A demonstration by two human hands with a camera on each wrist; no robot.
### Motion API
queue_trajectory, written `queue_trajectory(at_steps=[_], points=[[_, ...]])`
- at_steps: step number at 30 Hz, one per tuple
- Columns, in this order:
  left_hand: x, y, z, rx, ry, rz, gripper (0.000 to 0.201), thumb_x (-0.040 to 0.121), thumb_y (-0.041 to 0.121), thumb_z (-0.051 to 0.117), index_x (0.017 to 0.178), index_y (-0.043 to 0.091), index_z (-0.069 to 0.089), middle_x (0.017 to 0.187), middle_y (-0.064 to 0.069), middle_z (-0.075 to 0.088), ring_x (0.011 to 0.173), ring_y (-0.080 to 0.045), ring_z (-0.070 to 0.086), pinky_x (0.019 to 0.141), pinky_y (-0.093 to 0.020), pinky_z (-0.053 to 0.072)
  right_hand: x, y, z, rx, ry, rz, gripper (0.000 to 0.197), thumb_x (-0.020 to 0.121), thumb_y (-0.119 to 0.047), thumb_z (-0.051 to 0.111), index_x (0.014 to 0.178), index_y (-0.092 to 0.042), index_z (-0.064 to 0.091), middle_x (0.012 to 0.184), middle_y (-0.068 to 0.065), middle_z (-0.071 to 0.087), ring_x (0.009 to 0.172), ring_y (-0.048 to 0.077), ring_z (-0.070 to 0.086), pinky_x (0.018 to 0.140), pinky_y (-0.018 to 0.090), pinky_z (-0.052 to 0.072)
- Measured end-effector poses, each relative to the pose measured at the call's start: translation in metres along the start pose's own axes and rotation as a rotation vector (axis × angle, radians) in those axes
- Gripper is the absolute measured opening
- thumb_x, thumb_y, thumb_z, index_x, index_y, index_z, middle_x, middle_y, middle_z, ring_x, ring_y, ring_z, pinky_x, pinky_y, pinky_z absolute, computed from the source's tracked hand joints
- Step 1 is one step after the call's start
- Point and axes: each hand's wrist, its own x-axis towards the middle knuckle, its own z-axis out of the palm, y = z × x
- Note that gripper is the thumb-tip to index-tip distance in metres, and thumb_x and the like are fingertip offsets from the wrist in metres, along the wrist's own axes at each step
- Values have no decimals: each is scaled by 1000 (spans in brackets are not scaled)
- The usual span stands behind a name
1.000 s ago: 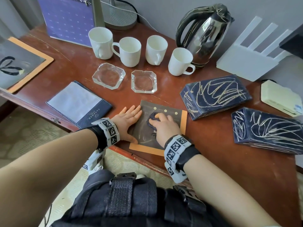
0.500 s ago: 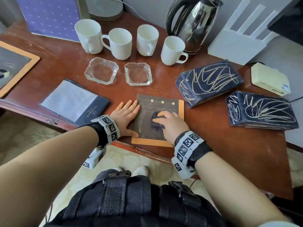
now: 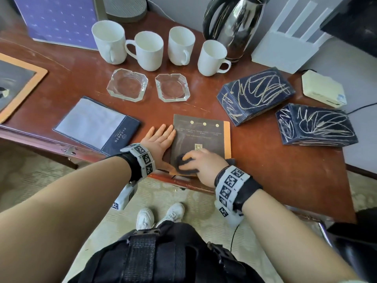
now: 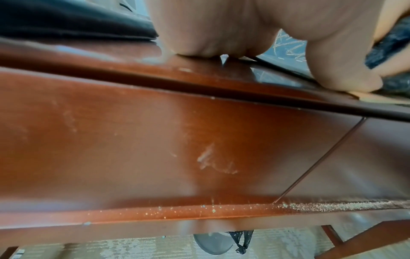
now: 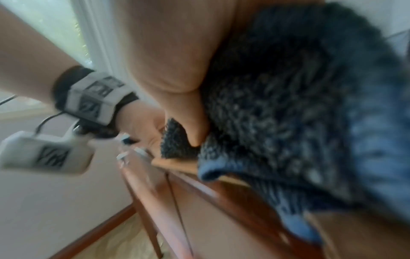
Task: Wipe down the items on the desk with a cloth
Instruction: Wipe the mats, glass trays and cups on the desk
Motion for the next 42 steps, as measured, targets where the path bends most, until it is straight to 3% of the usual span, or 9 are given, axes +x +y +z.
queue_trajectory(at_steps=[4,10,12,17,21,24,30,37,42], points=[[-1,-1,1,-17,9,6,120,72,73,52,144,12,-22,154,-2,-25,141,-21,-22,112,-39,-16,16,-3,-3,125,245,333,56,91,-4,41,137,-35,41,144,-6,32,128,24,28,103,33,35],[0,-1,1,0,14,5,122,71,74,53,144,11,-22,154,-3,-24,141,-21,-22,112,-39,-16,9,-6,6,58,-9,66,61,87,-2,45,129,-46,47,138,-5,34,120,24,38,94,24,32],[0,-1,2,-1,20,4,122,71,74,52,144,11,-22,154,-2,-24,141,-22,-22,112,-39,-16,9,0,-2,78,-73,31,58,88,0,43,127,-42,53,140,-8,36,125,21,34,98,24,29],[1,-3,4,-35,37,16,123,70,76,52,145,11,-21,154,-2,-23,142,-21,-22,112,-39,-16,34,0,-8,244,274,356,50,93,-4,40,132,-33,49,140,-6,37,129,24,30,106,30,28],[0,-3,3,-3,34,11,123,70,77,50,145,9,-21,154,-5,-25,142,-22,-22,112,-39,-16,35,-7,-6,150,162,216,46,95,-8,44,133,-35,48,138,-5,36,123,22,34,97,29,36],[1,-3,3,3,36,9,122,71,77,49,145,9,-20,154,-6,-25,142,-23,-22,112,-40,-16,39,8,-15,83,67,151,51,94,-4,40,134,-35,47,143,-7,33,128,23,28,102,32,32],[2,-4,3,-13,25,15,120,73,74,51,144,10,-22,153,-5,-25,141,-22,-24,111,-40,-18,59,20,-28,157,253,531,50,90,-4,42,134,-28,47,137,1,36,117,30,36,93,35,40],[2,-3,3,9,16,9,120,73,75,49,145,9,-21,153,-5,-26,141,-22,-24,111,-40,-18,61,11,-32,-48,74,221,63,91,-3,42,142,-38,30,145,-3,27,126,27,29,95,36,42],[2,-4,4,16,13,9,119,74,75,48,144,9,-22,153,-6,-26,141,-23,-23,110,-40,-19,75,10,-41,15,125,422,62,90,-4,39,143,-35,30,141,-2,29,124,27,29,94,38,38]])
